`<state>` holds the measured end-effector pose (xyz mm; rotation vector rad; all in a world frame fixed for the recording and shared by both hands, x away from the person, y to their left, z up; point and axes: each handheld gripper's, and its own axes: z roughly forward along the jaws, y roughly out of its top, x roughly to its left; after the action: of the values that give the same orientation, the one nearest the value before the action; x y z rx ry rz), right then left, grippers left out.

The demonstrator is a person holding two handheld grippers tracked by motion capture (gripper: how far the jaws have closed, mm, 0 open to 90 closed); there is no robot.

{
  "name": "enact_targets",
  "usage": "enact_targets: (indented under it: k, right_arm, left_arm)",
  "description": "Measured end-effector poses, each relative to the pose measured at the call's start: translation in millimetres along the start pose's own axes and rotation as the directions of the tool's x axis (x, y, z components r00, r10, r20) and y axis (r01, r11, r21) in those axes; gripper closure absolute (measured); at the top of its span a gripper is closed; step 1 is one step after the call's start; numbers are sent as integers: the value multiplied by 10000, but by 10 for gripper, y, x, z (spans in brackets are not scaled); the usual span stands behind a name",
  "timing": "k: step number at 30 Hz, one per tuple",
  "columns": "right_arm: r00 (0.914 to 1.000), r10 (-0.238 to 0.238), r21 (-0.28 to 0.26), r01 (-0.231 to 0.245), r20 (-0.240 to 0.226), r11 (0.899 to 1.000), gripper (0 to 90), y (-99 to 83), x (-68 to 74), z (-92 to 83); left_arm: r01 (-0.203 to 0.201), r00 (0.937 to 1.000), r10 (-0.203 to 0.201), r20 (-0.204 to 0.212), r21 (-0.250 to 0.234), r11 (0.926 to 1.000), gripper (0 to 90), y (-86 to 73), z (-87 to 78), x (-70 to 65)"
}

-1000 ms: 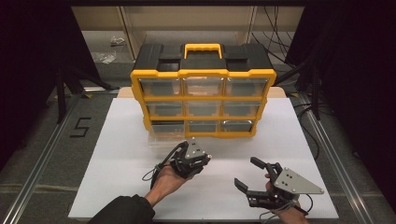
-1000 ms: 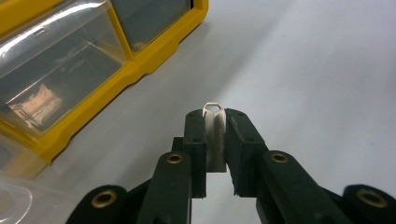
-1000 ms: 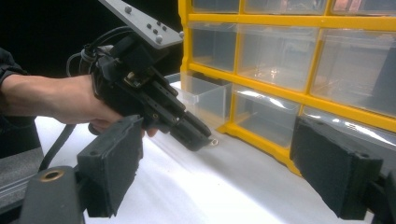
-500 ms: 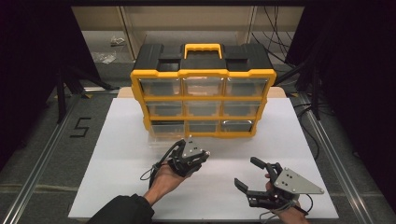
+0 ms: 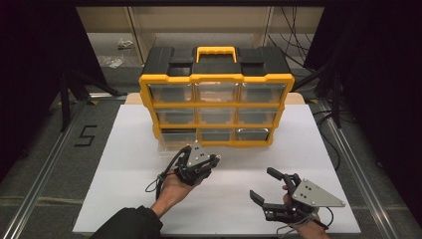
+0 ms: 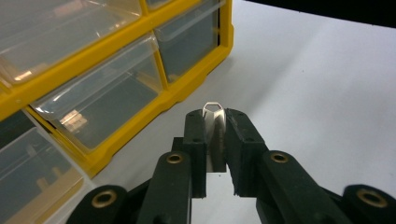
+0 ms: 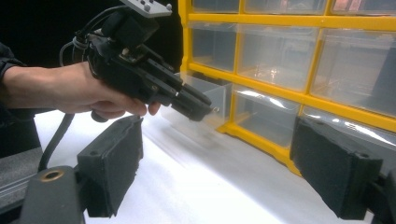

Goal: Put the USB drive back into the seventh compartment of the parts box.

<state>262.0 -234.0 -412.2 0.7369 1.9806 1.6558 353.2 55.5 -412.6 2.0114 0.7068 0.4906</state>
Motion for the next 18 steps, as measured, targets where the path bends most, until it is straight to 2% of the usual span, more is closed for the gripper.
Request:
enact_targets:
  k: [14,18]
  right_arm:
    - [10000,-9,16,9,0,10000,181,0,0,1]
    - [10000,-16,21,16,1,10000,181,-1,0,1]
  left_arm:
    - [105,9997,-113,-222,-325,9994,786,24,-70,68]
    - [96,9997,-102,-210,-275,9996,786,21,-68,70]
